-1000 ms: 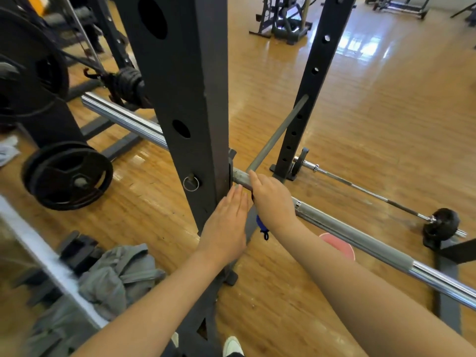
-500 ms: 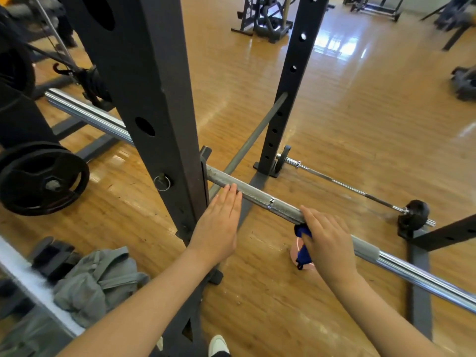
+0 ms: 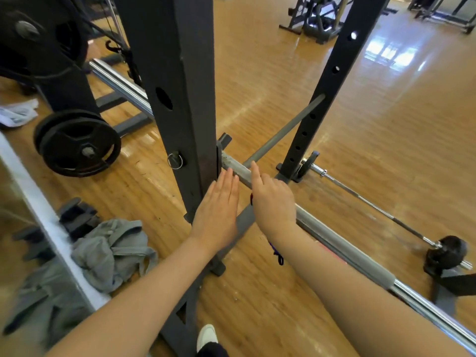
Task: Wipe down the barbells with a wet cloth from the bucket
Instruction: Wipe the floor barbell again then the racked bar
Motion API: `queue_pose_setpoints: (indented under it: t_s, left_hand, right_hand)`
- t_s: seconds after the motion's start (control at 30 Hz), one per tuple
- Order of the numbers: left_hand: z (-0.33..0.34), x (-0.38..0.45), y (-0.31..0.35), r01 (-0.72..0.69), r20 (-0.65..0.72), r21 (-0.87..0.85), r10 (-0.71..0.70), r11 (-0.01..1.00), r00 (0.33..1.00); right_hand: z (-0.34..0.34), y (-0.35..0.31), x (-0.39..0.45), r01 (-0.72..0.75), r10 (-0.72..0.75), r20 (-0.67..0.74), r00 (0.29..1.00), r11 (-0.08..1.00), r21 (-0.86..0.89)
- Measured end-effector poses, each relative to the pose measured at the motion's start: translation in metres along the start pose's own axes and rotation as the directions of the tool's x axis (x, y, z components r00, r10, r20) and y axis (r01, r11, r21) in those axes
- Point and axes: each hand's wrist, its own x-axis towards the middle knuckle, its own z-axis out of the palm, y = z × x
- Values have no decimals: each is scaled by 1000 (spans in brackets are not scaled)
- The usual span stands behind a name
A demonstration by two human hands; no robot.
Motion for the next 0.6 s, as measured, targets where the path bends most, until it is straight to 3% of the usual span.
queue_pose_setpoints:
  t_s: [0.2,0.3,0.4,0.53,0.6]
  left_hand:
    - [-2,-5,-10,70,-68,-74,-75,995,995]
    - [-6,-2,-8,58,-126,-64,-65,996,990]
    - [-10,-1,-3,15,-40,-68,-18,998,999]
    - [-10,9,15,-15,-134,-93,2,996,991]
    - [-11,11,32,-92,-112,-81,82,993,990]
  right_hand:
    - [17,-18,27,41,-48,-61,997,993,-112]
    - [18,-14,27,51,-61,-131,989,996,-78]
    - [17,-13,25,46,-44,-119,992,999,8]
    - [12,6,1,-8,16,-120,993,997,71]
    - [7,17,-16,-45,56,-131,990,995,89]
